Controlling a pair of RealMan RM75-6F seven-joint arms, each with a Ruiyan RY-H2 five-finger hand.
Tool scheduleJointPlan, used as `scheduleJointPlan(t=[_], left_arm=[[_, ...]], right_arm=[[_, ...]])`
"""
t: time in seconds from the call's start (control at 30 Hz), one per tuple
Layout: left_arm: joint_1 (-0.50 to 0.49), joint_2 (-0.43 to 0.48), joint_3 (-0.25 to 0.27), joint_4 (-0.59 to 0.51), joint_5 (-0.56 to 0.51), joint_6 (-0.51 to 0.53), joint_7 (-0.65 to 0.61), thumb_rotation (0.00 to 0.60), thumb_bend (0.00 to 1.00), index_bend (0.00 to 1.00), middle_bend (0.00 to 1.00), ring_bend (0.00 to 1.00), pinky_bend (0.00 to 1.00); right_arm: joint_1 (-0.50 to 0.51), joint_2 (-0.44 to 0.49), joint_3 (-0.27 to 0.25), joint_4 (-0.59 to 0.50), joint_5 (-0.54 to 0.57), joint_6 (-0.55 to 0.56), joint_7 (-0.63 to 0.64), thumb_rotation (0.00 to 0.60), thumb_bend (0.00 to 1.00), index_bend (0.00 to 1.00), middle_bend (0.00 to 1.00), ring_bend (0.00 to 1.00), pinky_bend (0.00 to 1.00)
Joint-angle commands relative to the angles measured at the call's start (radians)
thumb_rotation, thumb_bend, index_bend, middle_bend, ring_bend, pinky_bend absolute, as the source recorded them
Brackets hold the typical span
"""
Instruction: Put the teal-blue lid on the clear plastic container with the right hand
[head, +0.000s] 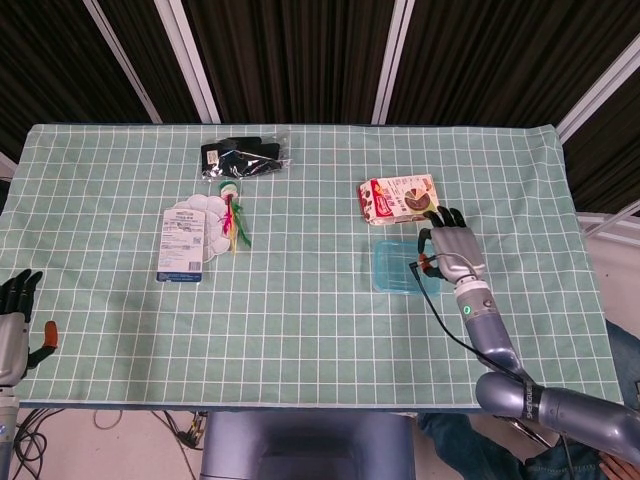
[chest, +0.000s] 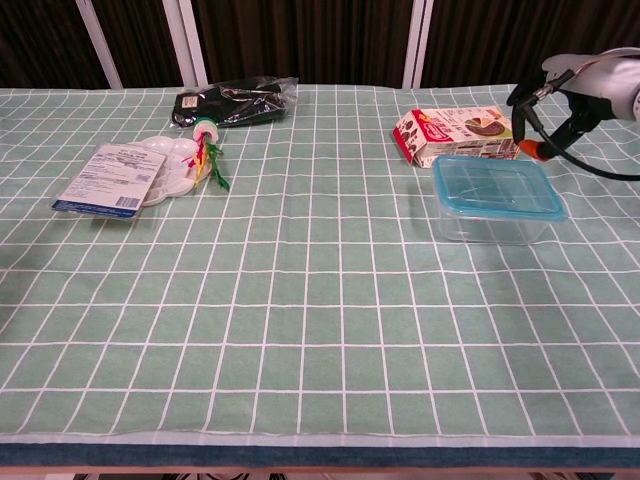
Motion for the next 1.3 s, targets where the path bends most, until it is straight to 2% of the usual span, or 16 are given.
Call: scheduleJointPlan(t=[0.03, 0.33, 0.57, 0.77, 1.3], left_arm=[[-0.001, 0.000, 0.000, -0.001, 0.000, -0.001, 0.001, 0.600, 0.54, 0.04, 0.00, 0.00, 0.00], [-0.001, -0.001, -0.004, -0.003, -0.009, 0.001, 0.003, 0.600, 0.54, 0.04, 0.00, 0.00, 0.00], [-0.003, 0.001, -0.007, -0.008, -0.023, -0.004, 0.007, 0.600, 0.54, 0.04, 0.00, 0.00, 0.00], [-0.005, 0.004, -0.008, -0.014, -0.033, -0.010, 0.010, 0.600, 0.54, 0.04, 0.00, 0.00, 0.00], [-0.007, 0.006, -0.005, -0.017, -0.036, -0.011, 0.017, 0.600, 0.54, 0.05, 0.00, 0.00, 0.00]], right_arm=[[0.031, -0.019, 0.014, 0.049, 0.043, -0.033, -0.026, 0.600, 0.48, 0.55, 0.16, 0.00, 0.00], [0.084, -0.084, 0.033, 0.199, 0.105, -0.105, -0.029, 0.600, 0.48, 0.55, 0.16, 0.00, 0.00], [0.095, -0.121, 0.013, 0.287, 0.112, -0.152, -0.023, 0.600, 0.48, 0.55, 0.16, 0.00, 0.00], [0.088, -0.138, 0.002, 0.322, 0.104, -0.170, -0.002, 0.600, 0.48, 0.56, 0.16, 0.00, 0.00], [0.041, -0.150, -0.036, 0.333, 0.043, -0.181, 0.060, 0.600, 0.48, 0.56, 0.16, 0.00, 0.00]])
